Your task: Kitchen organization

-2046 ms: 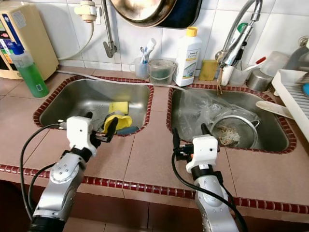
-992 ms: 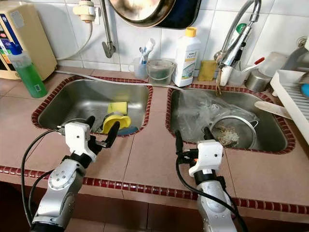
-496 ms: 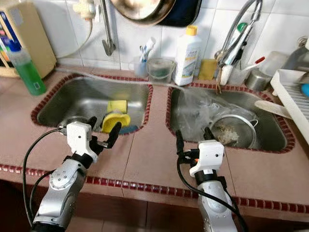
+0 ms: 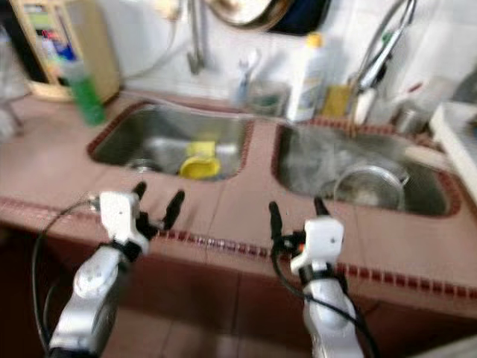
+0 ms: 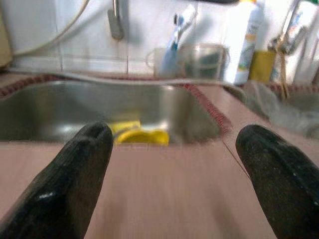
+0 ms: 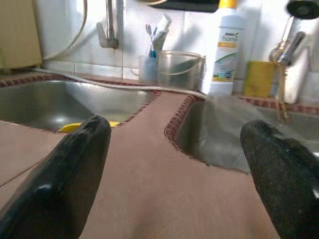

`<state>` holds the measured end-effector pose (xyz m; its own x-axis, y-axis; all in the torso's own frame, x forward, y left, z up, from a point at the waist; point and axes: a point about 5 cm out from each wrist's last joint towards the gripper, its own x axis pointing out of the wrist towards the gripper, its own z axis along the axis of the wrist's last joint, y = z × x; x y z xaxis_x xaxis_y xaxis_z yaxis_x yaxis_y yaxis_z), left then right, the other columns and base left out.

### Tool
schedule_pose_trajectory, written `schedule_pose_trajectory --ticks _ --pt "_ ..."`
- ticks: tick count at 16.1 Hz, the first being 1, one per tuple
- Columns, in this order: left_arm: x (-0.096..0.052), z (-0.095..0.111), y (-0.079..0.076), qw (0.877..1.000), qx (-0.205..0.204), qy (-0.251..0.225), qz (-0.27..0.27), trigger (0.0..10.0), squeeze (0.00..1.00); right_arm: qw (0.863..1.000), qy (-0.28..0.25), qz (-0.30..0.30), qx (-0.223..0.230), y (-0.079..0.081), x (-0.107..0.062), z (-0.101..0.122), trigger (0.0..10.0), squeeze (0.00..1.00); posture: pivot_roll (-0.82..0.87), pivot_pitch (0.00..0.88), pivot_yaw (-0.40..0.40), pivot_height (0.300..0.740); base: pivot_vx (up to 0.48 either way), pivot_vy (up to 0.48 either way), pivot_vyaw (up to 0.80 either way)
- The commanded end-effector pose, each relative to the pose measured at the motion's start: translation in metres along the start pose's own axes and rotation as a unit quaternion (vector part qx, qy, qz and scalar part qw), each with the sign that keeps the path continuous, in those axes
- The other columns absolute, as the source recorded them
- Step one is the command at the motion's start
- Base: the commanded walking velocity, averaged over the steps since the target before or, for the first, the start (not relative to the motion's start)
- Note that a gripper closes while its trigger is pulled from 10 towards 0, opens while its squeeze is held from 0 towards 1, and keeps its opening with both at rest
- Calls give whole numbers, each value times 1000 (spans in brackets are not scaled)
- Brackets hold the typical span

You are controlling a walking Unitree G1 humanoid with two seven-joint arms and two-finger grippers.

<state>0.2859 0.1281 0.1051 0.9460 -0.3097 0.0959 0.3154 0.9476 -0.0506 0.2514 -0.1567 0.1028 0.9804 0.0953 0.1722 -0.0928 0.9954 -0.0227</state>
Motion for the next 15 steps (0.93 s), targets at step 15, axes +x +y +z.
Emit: schedule_pose_trajectory --ticks 15 --pt "3 6 -1 1000 9 -5 -6 10000 0 1000 7 -1 -5 -2 -3 -3 10000 0 -54 0 -15 740 -256 0 0"
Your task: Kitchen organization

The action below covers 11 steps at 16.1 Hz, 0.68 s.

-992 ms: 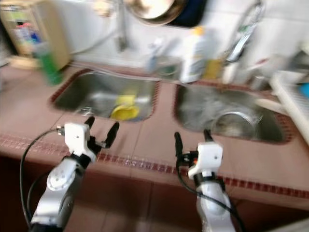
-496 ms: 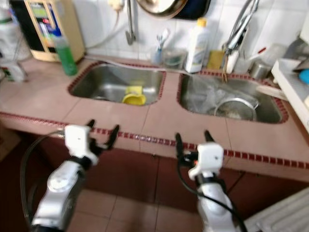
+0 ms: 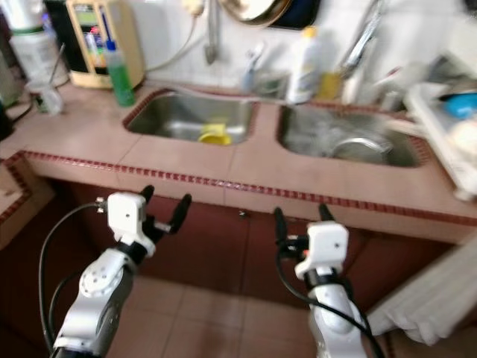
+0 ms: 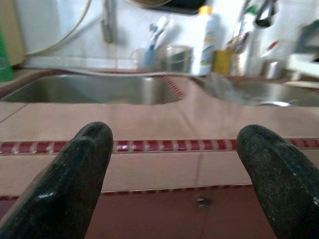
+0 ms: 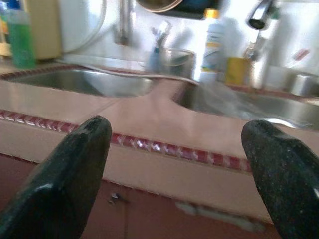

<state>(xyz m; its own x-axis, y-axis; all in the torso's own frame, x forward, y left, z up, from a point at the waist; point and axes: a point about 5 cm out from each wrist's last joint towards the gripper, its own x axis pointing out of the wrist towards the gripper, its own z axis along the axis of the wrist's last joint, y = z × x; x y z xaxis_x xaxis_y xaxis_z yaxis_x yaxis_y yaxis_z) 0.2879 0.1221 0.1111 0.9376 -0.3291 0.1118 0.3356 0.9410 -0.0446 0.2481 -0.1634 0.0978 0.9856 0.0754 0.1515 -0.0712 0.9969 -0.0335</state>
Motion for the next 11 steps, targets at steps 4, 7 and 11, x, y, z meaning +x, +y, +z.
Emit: schedule_pose_trajectory --ticks 4,7,11 --pt "-2 -1 4 1000 7 5 5 10000 0 1000 -1 11 1 5 1 1 10000 0 -50 0 -17 740 -181 0 0" --pt "-9 -13 3 999 21 24 -11 10000 0 1000 15 18 -3 4 0 -9 10000 0 -45 0 -19 740 0 0 0" --pt "-36 -61 5 993 38 98 -52 10000 0 993 107 45 -20 6 -12 -57 10000 0 -40 0 -17 740 0 0 0"
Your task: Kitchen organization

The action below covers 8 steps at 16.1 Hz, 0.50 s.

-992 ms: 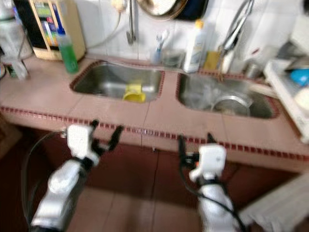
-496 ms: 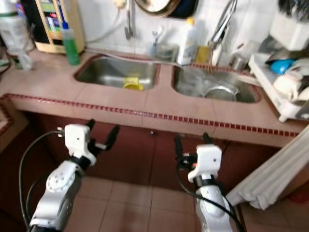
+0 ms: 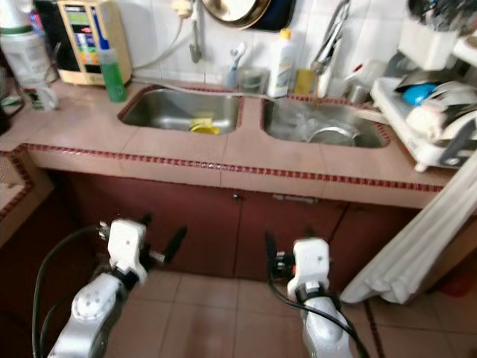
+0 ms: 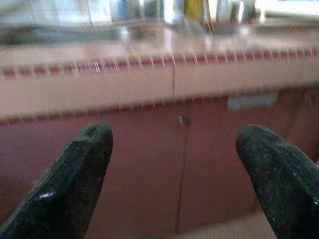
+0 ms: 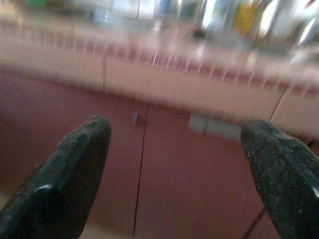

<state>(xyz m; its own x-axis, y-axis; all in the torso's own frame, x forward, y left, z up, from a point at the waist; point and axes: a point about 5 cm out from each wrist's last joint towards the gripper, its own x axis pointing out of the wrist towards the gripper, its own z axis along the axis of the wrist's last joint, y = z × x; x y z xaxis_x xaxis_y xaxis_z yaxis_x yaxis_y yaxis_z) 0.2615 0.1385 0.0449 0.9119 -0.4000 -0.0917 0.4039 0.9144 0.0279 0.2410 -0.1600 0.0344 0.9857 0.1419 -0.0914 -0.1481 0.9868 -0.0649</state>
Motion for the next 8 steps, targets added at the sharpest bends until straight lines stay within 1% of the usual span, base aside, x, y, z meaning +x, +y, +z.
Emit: schedule_pose_trajectory --ticks 1,2,3,4,5,6,7,8 --pt "-5 -14 -1 1000 -5 19 -5 10000 0 1000 22 16 -12 1 -1 -12 10000 0 -45 20 -16 740 0 0 0" --pt "-9 -24 1 999 -17 33 7 10000 0 999 47 20 -14 1 -4 -24 10000 0 -45 23 -16 740 0 0 0" --pt "-17 -42 5 997 -48 63 18 10000 0 995 100 21 -16 -1 -14 -48 10000 0 -51 36 -11 740 0 0 0" --pt "-22 -54 5 995 -47 91 17 10000 0 989 141 19 -26 -3 -24 -65 10000 0 -54 42 -7 740 0 0 0" --pt "-26 -62 6 994 -27 108 20 10000 0 984 177 13 -27 -7 -33 -78 10000 0 -49 43 -8 740 0 0 0" --pt "-29 -71 6 990 -23 135 26 10000 0 978 209 10 -29 -9 -41 -89 10000 0 -38 45 -16 740 0 0 0" --pt "-32 -81 7 985 -23 168 31 10000 0 968 249 8 -30 -10 -49 -101 10000 0 -40 43 -15 740 0 0 0" --pt "-34 -85 7 983 -26 180 36 10000 0 964 263 10 -33 -10 -51 -106 10000 0 -40 43 -15 740 0 0 0"
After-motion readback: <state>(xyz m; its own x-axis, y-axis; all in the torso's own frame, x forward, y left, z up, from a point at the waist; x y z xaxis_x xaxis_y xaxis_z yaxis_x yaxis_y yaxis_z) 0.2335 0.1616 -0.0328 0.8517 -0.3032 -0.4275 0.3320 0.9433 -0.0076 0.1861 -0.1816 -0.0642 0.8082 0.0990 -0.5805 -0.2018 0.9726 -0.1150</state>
